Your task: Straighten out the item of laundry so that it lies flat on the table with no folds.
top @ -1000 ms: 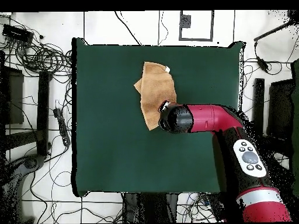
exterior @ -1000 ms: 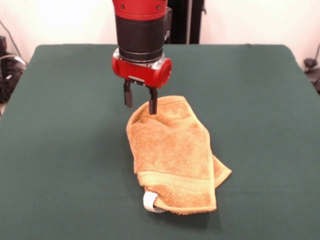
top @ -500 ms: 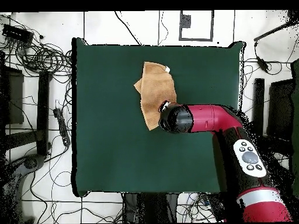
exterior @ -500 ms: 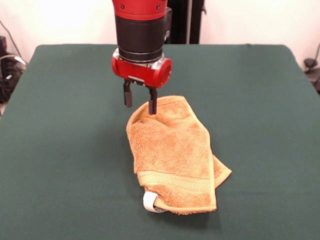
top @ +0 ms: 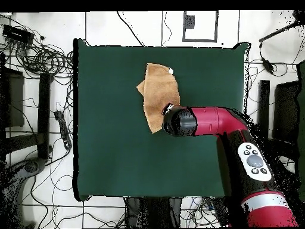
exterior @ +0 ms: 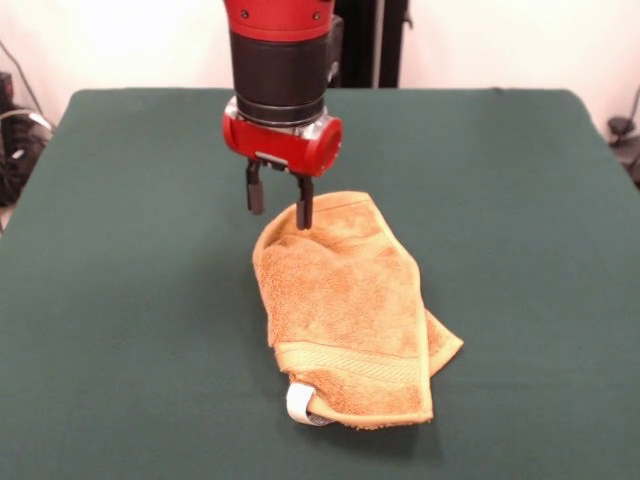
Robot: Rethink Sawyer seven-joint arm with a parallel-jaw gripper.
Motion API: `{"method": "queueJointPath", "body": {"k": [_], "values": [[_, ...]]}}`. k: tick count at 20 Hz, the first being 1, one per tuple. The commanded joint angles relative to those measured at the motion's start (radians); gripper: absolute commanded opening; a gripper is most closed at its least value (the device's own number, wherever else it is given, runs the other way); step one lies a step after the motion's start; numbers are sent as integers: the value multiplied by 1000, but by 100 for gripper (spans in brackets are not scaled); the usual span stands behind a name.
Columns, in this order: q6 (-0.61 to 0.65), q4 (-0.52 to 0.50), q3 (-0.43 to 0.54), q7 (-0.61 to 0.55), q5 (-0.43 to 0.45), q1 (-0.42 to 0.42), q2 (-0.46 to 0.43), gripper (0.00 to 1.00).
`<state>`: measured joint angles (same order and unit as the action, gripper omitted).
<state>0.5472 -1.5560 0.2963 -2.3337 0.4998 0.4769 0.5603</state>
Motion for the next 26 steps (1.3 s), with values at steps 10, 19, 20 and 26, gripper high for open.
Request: {"method": "queueJointPath", "body": {"k": [10,19,20,26], "values": [[-85,-29,-1,-6,33,-27,-93,100],[-110,-66,-24,-18,34,-31,-74,100],[-115,-69,-29,-21,37,-34,-72,100],[-148,-71,-58,-34,53,-54,-76,100]]}}
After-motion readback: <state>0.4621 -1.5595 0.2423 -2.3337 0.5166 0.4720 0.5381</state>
